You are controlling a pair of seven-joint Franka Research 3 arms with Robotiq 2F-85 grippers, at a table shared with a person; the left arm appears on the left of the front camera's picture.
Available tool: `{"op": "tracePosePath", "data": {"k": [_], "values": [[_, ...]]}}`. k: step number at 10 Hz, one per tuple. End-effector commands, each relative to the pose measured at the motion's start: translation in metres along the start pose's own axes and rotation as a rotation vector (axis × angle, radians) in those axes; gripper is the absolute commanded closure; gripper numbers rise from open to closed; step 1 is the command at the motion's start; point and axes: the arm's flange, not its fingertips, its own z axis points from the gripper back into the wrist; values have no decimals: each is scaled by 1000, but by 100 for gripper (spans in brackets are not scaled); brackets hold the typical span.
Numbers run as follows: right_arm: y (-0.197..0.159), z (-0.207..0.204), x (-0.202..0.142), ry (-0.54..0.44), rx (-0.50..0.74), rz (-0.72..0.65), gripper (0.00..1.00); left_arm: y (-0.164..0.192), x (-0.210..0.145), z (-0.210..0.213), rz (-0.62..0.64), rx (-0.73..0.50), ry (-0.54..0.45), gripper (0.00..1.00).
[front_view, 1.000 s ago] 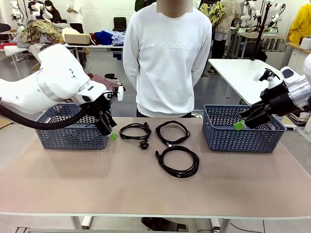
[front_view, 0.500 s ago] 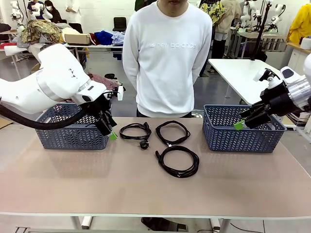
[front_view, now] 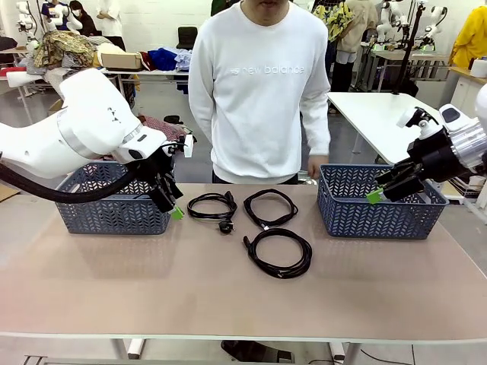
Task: Organize the cables according to human instructions.
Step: Pick up a bundle of cables and place it in the basket indicated by the human.
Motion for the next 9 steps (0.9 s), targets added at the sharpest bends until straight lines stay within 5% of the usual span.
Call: {"op": "tracePosePath", "data": {"k": [1, 9], "values": [[-4, -2, 0, -30, 11, 19, 0, 1, 0, 2, 2, 1, -1, 0], [-4, -2, 0, -30, 11, 19, 0, 1, 0, 2, 2, 1, -1, 0]]}}
